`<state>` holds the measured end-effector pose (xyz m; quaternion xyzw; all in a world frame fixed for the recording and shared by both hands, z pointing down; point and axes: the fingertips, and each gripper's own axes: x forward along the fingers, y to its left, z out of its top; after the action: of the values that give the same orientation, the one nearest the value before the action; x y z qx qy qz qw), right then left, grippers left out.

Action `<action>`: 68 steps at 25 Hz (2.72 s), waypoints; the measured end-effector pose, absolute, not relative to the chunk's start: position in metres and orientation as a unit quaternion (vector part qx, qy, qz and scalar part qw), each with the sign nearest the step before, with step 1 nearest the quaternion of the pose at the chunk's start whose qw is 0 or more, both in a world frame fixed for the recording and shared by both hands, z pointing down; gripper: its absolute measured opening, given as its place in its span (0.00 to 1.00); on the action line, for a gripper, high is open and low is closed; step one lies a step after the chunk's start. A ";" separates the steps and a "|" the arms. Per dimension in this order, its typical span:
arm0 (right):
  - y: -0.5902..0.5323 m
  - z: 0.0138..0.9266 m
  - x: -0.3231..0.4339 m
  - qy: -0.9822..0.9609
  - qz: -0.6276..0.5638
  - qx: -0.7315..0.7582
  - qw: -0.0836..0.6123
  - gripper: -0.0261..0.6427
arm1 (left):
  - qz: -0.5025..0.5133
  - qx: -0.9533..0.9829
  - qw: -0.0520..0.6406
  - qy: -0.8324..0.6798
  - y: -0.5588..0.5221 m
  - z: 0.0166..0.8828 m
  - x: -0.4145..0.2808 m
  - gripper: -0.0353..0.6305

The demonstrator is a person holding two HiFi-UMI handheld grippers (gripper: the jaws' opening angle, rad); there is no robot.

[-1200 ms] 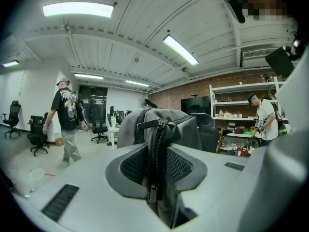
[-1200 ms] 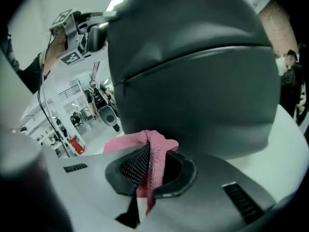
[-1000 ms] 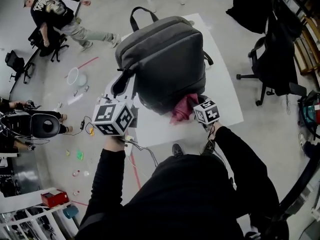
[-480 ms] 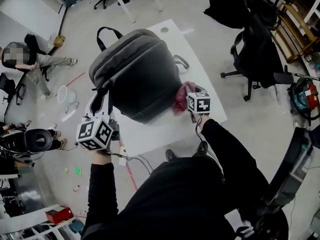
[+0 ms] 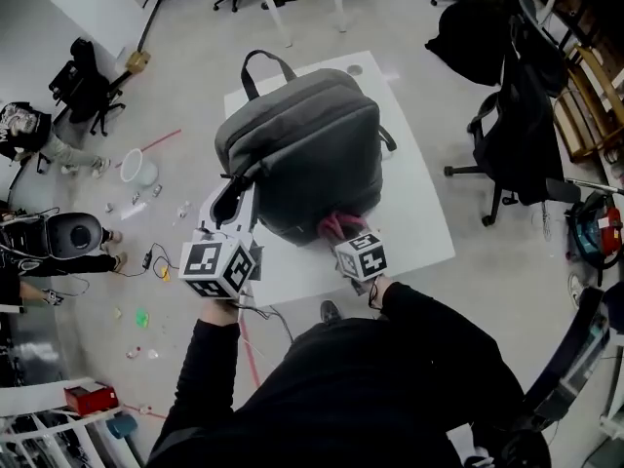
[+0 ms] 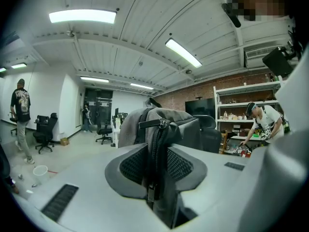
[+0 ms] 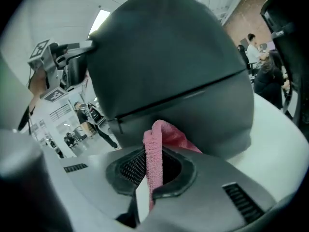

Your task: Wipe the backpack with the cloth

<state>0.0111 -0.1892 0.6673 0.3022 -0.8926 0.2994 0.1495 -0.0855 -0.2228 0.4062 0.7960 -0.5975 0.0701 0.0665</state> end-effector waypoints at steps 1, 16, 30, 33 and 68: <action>-0.178 0.663 -0.002 -0.899 0.301 0.280 0.151 0.08 | 0.068 0.799 0.066 -0.593 -0.221 0.406 -0.084 0.21; -0.159 0.547 0.015 -0.885 0.355 0.302 0.003 0.08 | 0.079 0.816 -0.017 -0.573 -0.163 0.403 -0.096 0.27; -0.126 0.406 0.090 -0.922 0.202 0.320 -0.080 0.08 | 0.076 0.819 0.057 -0.566 -0.126 0.414 -0.077 0.29; -0.117 0.393 0.079 -0.933 0.146 0.324 -0.054 0.08 | 0.073 0.817 0.078 -0.567 -0.121 0.411 -0.077 0.29; -0.076 0.412 0.062 -0.902 0.133 0.412 -0.013 0.08 | 0.021 0.865 0.076 -0.495 -0.119 0.420 -0.075 0.30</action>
<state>0.0622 -0.0762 0.4117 0.4116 -0.9015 0.1328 -0.0128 -0.0748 -0.1188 0.4196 0.8653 -0.4950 0.0208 0.0762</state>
